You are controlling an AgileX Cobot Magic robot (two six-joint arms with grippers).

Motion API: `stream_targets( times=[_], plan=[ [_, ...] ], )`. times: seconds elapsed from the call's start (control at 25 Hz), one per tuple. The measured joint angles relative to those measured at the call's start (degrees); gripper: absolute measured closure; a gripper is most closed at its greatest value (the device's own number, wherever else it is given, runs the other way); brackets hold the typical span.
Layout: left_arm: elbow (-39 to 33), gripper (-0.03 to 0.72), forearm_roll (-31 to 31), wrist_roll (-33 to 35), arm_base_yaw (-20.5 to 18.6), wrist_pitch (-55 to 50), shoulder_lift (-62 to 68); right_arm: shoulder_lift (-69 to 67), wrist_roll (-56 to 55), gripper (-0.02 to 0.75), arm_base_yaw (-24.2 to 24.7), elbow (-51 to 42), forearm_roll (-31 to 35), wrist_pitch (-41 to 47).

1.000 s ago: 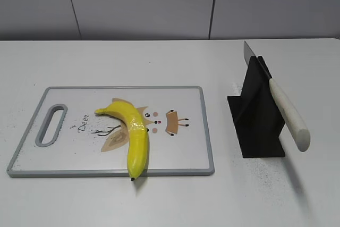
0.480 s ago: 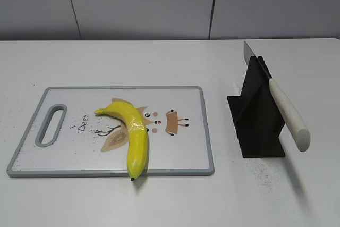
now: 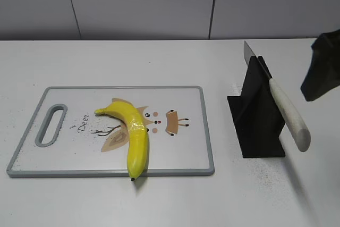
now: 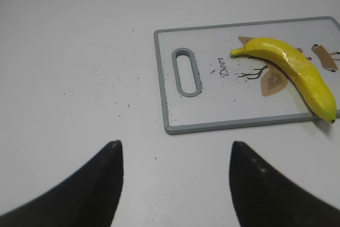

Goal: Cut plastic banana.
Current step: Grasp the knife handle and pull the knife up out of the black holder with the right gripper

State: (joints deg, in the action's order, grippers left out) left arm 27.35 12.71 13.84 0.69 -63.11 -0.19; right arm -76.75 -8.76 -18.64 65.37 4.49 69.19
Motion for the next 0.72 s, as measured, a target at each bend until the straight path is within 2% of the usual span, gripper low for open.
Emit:
stream_targets(
  times=[0.16,0.48,0.72],
  plan=[
    [0.00,0.095,0.00,-0.02,0.00,0.00,0.00,-7.72,-0.04,0.146,0.00,1.76,2.51,0.06],
    [0.00,0.095,0.00,0.11,0.00,0.00,0.00,-18.84,-1.52,0.146,0.00,1.88,2.78,0.17],
    [0.00,0.095,0.00,-0.02,0.00,0.00,0.00,-21.35,-3.37,0.206,0.00,1.92,2.84,0.23]
  ],
)
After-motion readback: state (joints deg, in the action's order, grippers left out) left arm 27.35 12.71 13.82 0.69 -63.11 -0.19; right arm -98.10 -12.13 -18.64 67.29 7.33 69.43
